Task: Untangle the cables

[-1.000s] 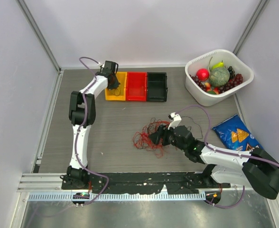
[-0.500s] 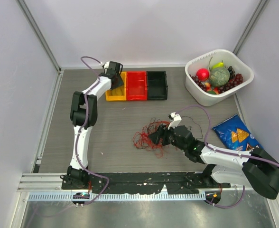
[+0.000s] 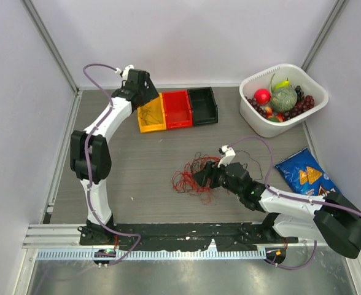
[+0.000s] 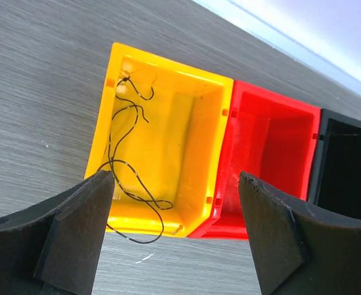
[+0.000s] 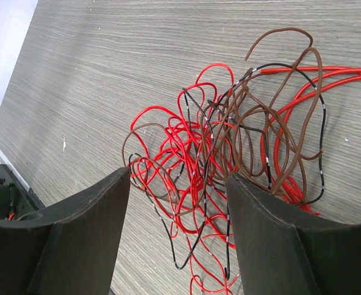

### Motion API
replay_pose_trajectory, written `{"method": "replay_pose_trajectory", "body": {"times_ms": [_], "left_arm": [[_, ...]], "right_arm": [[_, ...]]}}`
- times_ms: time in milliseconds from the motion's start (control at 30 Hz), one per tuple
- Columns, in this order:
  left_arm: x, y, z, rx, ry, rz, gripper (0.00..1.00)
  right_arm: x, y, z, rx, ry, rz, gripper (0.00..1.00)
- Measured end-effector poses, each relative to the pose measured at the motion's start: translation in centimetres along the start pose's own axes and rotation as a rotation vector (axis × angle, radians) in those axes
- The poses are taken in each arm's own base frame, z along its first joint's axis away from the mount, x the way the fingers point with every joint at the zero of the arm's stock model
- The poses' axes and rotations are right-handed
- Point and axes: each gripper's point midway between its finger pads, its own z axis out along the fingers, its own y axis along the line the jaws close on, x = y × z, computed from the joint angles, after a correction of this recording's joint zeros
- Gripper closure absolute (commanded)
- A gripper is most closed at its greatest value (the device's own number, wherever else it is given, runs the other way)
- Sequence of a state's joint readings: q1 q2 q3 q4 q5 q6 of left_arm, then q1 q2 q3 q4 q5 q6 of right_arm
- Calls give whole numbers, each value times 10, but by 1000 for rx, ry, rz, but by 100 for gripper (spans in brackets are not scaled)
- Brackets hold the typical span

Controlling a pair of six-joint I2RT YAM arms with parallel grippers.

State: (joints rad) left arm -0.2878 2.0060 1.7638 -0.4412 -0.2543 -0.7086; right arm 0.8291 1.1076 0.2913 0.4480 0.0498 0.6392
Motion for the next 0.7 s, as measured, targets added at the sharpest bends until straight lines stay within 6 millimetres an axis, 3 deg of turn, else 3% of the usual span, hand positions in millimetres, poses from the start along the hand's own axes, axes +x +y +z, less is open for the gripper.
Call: {"method": "replay_pose_trajectory", "body": {"times_ms": [100,200,333,500,600,700], "left_arm": [[-7,-1,-11,8,-16,1,18],[7,4,-24,25,17,16,18],[63,17,-67,117,117,45,12],[143,-8,-163,410,219,125,9],[184,-23,-219,590,260,197,12],[207,-4,-240,622,273,219,13]], "right_arm": [[0,0,0,-1,-1,1,31],[0,-1,-2,-1,-7,6,31],[-1,-3,-6,8,-22,15,32],[-8,-12,-16,75,-35,14,30],[-32,-14,-30,140,-89,17,29],[-64,-17,-47,218,-165,24,25]]}}
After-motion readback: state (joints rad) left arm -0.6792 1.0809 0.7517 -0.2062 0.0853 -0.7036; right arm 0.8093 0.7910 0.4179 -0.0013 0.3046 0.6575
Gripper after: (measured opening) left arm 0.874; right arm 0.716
